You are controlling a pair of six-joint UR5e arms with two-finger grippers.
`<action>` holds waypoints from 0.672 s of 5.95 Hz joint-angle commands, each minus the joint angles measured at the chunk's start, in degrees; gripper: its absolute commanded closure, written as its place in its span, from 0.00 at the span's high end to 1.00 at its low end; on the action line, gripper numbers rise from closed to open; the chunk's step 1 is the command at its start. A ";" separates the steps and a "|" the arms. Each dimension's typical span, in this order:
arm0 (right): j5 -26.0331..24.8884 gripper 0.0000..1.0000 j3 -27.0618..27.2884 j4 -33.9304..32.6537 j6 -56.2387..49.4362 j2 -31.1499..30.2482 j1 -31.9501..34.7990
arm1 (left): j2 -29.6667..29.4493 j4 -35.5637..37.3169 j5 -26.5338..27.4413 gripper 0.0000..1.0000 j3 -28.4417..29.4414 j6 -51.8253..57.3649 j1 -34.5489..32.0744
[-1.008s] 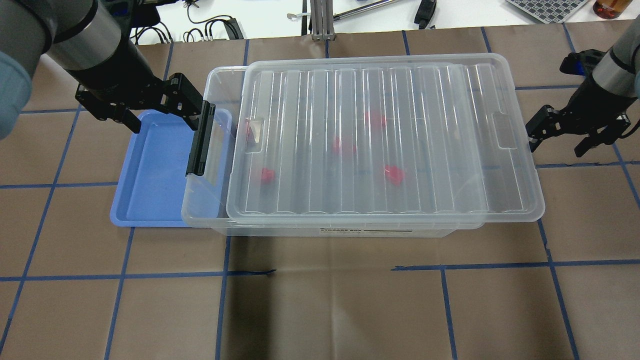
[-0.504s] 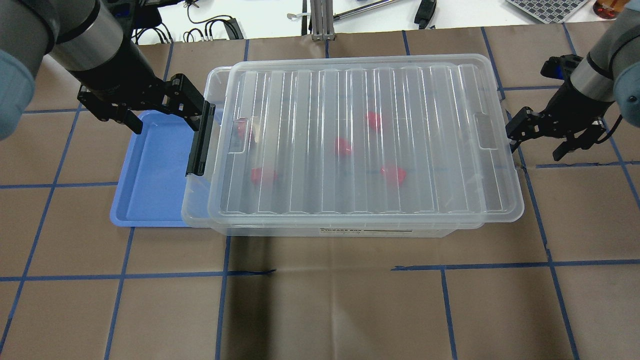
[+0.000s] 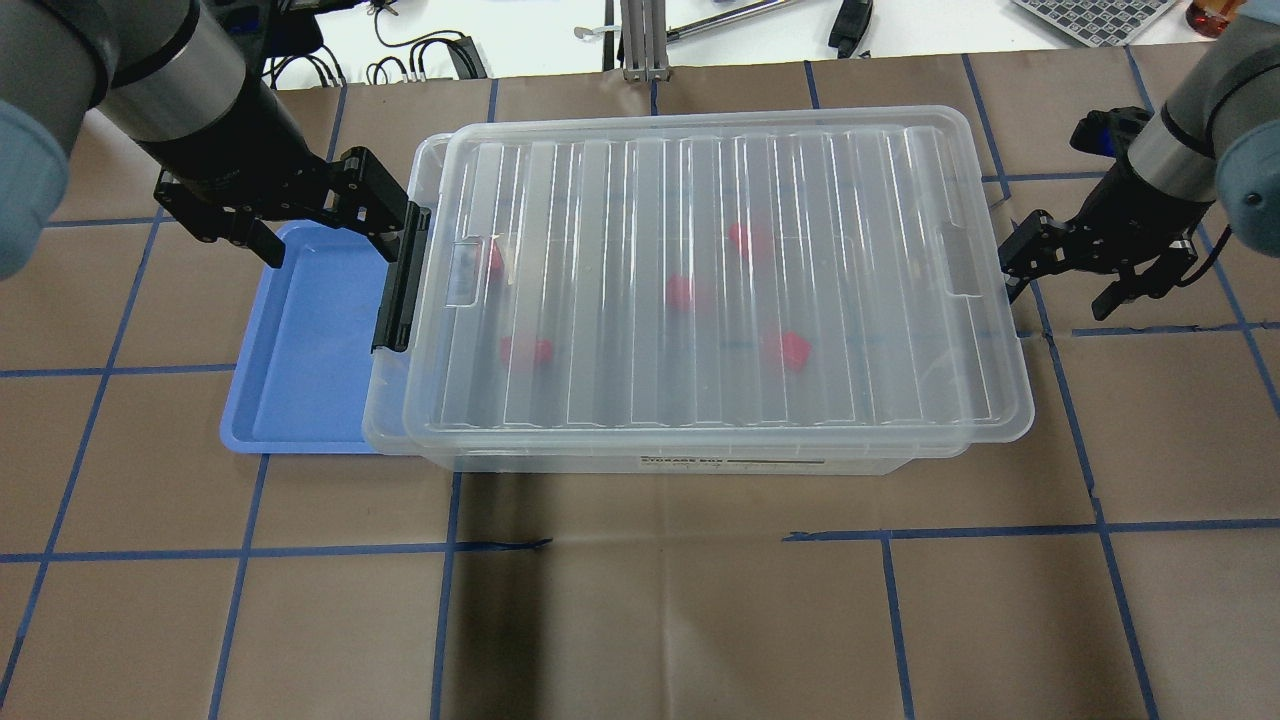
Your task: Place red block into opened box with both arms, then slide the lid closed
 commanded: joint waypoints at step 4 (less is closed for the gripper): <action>-2.00 1.00 -17.42 10.39 0.63 -0.10 5.29 | 0.01 0.00 -0.01 0.98 0.02 0.00 0.00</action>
